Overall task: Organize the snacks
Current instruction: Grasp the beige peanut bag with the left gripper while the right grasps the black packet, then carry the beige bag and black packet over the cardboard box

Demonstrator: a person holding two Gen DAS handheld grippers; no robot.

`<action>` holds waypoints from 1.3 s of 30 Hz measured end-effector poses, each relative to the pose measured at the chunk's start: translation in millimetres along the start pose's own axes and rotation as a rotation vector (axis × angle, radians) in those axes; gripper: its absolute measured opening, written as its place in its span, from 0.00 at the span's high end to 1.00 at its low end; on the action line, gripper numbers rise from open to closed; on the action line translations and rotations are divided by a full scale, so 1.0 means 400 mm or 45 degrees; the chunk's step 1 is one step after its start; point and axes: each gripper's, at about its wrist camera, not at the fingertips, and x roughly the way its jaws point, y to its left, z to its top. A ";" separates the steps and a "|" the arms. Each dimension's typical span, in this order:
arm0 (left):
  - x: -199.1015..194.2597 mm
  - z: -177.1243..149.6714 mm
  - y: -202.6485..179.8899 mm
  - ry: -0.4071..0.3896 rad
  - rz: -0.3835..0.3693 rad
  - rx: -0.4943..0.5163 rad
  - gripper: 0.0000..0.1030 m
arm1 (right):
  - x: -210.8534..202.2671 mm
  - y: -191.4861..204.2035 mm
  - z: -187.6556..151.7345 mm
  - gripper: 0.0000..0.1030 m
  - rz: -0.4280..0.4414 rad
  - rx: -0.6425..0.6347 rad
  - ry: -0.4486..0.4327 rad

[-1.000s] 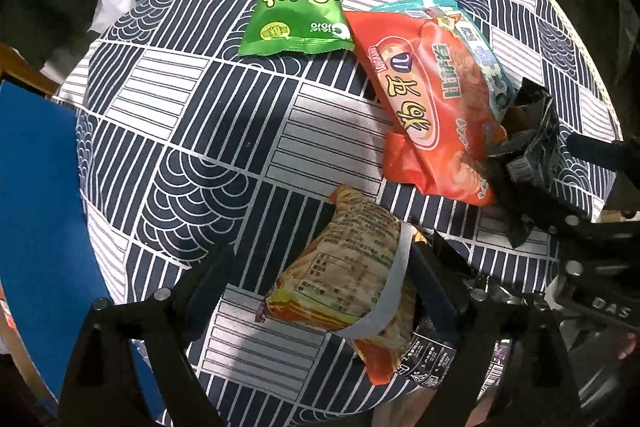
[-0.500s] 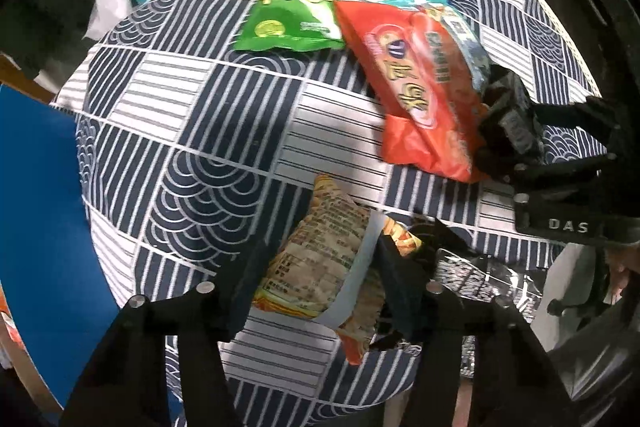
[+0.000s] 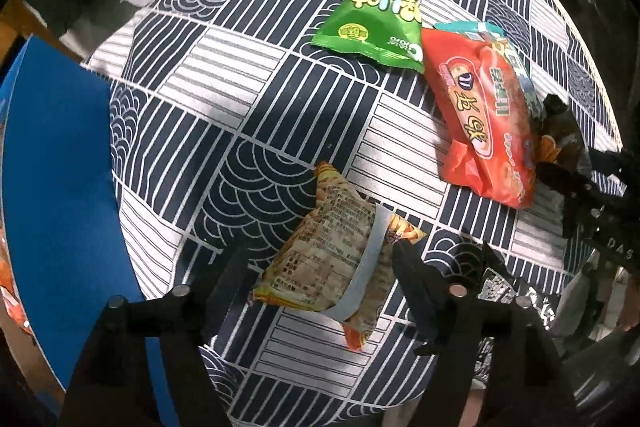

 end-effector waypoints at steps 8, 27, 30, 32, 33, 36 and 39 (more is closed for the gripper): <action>-0.001 -0.029 -0.053 0.016 0.002 0.105 0.21 | -0.051 -0.005 -0.019 0.51 0.029 -0.001 -0.048; -0.019 -0.080 -0.071 -0.090 0.071 0.117 0.54 | -0.138 0.092 -0.006 0.56 0.036 -0.090 -0.153; -0.059 -0.087 -0.066 -0.136 0.094 0.099 0.54 | -0.160 0.111 -0.001 0.56 0.042 -0.110 -0.182; -0.091 -0.093 -0.053 -0.164 0.100 0.083 0.54 | -0.179 0.126 0.002 0.56 0.050 -0.125 -0.204; -0.110 -0.100 -0.060 -0.172 0.098 0.074 0.54 | -0.186 0.132 0.004 0.56 0.055 -0.131 -0.213; -0.145 -0.098 -0.047 -0.203 0.094 0.043 0.55 | -0.209 0.152 0.008 0.56 0.070 -0.147 -0.239; -0.177 -0.088 -0.030 -0.242 0.094 0.016 0.54 | -0.232 0.173 0.012 0.56 0.082 -0.166 -0.264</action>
